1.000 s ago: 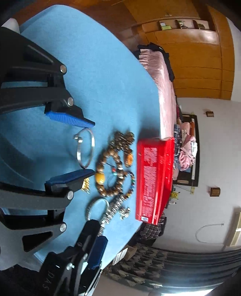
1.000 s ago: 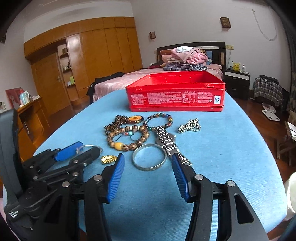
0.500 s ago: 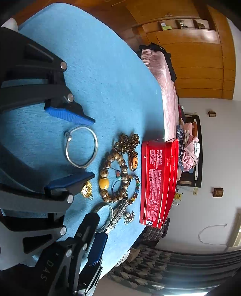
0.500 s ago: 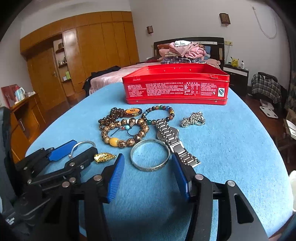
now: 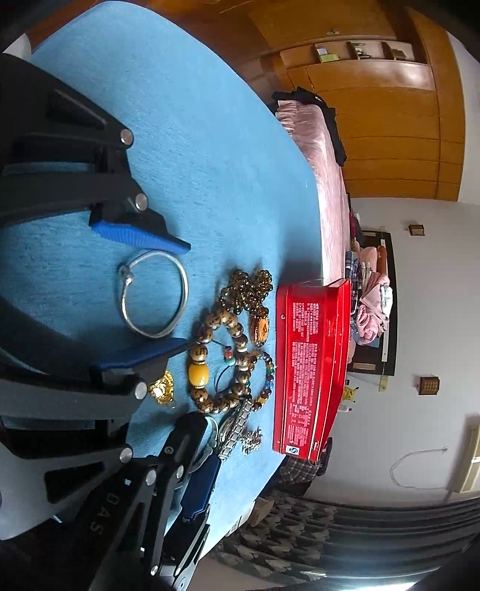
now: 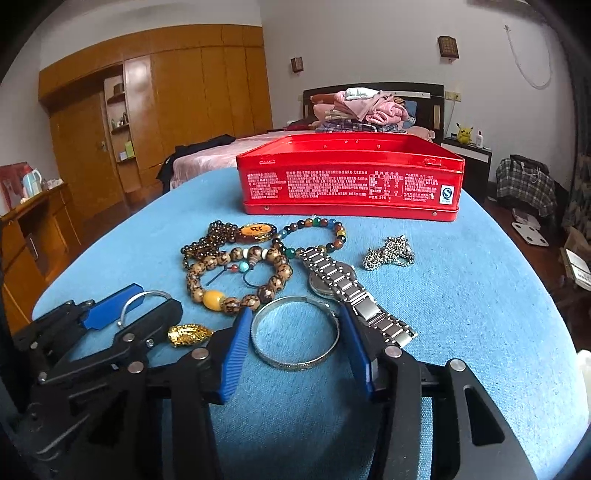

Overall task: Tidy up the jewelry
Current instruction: 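Grasp the knotted silver bangle with the left tool while the right tool grasps the plain silver bangle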

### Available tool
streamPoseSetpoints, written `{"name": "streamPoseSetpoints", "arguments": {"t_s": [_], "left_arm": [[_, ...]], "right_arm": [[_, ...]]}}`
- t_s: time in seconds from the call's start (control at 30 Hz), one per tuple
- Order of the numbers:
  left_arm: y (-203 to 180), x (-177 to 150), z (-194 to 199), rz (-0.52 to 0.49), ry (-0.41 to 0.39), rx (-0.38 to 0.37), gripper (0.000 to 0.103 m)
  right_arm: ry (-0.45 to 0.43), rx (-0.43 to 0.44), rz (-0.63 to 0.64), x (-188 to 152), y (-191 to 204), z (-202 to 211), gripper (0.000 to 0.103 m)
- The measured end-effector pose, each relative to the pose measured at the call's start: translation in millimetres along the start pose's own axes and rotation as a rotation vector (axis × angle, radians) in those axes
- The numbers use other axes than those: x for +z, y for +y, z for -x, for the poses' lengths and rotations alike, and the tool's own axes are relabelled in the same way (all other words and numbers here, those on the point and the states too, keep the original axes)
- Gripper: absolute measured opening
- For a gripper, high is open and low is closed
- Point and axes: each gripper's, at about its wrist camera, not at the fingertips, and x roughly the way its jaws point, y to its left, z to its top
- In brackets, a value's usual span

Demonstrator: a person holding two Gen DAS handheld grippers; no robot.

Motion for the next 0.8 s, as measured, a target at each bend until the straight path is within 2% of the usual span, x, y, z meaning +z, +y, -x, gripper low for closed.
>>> {"name": "streamPoseSetpoints", "arguments": {"t_s": [0.33,0.8], "left_arm": [[-1.4,-4.2,1.4,-0.022,-0.035,-0.001,0.045],[-1.1,1.9,7.2,0.009,-0.062,-0.006,0.044]], "right_arm": [[-0.023,-0.011,0.041,-5.6,2.0,3.6,0.049],[-0.053,0.011,0.023,0.2,-4.1,21.0,0.048]]}}
